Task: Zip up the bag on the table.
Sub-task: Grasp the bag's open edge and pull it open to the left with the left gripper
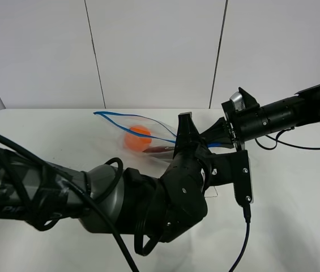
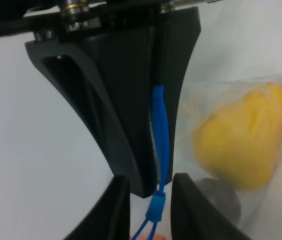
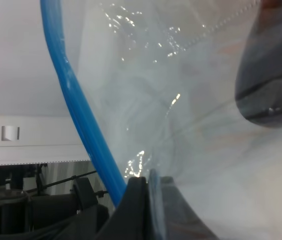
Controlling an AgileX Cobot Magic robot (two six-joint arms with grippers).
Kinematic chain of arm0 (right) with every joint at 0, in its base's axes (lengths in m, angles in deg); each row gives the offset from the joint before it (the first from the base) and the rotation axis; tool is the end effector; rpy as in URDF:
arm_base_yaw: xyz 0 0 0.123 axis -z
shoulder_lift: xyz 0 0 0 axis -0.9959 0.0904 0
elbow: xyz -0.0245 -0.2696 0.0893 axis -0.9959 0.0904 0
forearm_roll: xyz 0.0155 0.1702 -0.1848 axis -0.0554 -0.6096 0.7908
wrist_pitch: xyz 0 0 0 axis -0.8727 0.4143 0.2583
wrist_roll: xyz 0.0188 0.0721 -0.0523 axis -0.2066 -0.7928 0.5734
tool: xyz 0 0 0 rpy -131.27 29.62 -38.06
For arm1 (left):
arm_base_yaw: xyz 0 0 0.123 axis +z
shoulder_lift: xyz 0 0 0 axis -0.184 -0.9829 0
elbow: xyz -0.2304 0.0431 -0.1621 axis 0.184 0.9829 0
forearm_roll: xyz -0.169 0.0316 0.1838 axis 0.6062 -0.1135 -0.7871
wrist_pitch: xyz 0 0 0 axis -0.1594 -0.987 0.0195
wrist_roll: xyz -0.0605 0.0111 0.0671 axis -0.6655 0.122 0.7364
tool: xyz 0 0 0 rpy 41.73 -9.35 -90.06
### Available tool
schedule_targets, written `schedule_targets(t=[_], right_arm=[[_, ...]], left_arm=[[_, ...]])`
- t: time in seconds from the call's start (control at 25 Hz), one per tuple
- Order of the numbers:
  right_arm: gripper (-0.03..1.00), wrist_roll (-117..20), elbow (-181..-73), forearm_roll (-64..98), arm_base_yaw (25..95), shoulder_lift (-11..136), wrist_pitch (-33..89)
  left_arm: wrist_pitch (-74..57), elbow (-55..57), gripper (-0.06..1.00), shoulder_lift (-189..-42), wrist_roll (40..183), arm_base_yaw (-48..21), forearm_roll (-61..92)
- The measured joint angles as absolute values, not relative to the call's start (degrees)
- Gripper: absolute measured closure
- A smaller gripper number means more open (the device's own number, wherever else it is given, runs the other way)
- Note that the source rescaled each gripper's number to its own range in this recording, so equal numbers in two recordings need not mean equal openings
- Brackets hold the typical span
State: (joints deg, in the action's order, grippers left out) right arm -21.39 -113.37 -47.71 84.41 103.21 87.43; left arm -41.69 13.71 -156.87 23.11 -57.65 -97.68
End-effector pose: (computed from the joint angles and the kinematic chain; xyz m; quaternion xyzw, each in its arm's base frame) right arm 0.3563 0.0836 0.1737 -0.0555 0.8489 0.5198 0.0779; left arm 0.2027 -0.3618 0.1687 0.6364 0.5722 0.1948 0.4793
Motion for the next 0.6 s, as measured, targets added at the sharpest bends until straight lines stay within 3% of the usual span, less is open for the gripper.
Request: schedule_targets(t=[0.6], right_arm=[[0.97,-21.33,-113.37,-47.71,84.41,103.21,87.43]], left_arm=[[-41.48,13.71,0.81,-156.87,24.02,-57.59,-97.68]])
